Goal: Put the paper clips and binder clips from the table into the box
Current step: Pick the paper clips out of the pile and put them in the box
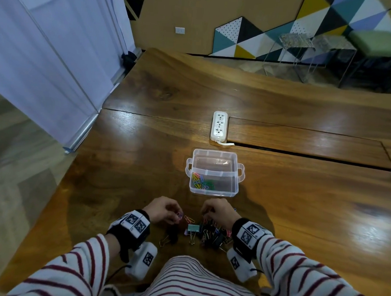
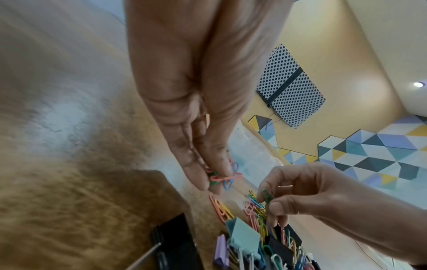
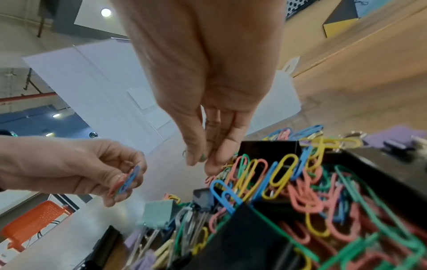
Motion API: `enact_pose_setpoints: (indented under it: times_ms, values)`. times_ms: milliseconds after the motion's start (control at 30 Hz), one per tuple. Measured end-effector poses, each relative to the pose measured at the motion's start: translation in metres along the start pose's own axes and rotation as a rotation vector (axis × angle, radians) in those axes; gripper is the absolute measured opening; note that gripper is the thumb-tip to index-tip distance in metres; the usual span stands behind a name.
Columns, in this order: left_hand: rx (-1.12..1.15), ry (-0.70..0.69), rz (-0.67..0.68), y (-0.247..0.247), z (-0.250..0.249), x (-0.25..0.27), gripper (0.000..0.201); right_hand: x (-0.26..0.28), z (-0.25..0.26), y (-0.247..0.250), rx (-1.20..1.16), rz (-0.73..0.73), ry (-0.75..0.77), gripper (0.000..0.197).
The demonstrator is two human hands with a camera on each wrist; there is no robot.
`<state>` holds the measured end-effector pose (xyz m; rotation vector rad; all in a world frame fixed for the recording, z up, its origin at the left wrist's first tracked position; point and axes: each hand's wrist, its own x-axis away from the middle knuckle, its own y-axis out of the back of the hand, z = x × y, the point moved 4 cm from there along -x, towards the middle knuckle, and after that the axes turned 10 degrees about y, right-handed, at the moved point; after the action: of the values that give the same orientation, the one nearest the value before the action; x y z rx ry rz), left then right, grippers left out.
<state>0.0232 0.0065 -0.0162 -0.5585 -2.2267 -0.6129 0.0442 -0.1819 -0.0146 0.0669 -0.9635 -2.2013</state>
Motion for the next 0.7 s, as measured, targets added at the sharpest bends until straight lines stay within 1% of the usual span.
enact_pose_setpoints:
  times_ms: [133, 267, 367, 467, 533, 600, 700]
  values:
    - [-0.014, -0.003, 0.009, 0.003, 0.0, -0.002, 0.022, -0.003, 0.0, 0.003, -0.008, -0.047, -0.009, 0.011]
    - [-0.051, -0.026, -0.013, 0.004, -0.006, -0.003, 0.022, -0.01, 0.002, -0.003, 0.0, -0.034, -0.016, 0.009]
    - [-0.057, -0.061, -0.033, 0.008, -0.014, -0.004, 0.021, -0.018, 0.011, -0.011, 0.044, -0.009, -0.061, 0.012]
    - [-0.06, -0.095, -0.08, 0.014, -0.026, -0.004, 0.018, -0.023, 0.025, -0.025, 0.179, 0.066, -0.109, 0.027]
    - [-0.067, -0.13, -0.139, 0.019, -0.037, -0.004, 0.017, -0.024, 0.033, -0.034, 0.272, 0.084, -0.086, 0.034]
    - [-0.047, -0.16, -0.192, 0.023, -0.049, -0.008, 0.016, -0.023, 0.039, -0.039, 0.336, 0.08, -0.052, 0.029]
    - [-0.096, -0.213, -0.274, 0.029, -0.072, -0.016, 0.015, -0.021, 0.042, -0.041, 0.386, 0.11, -0.036, 0.02]
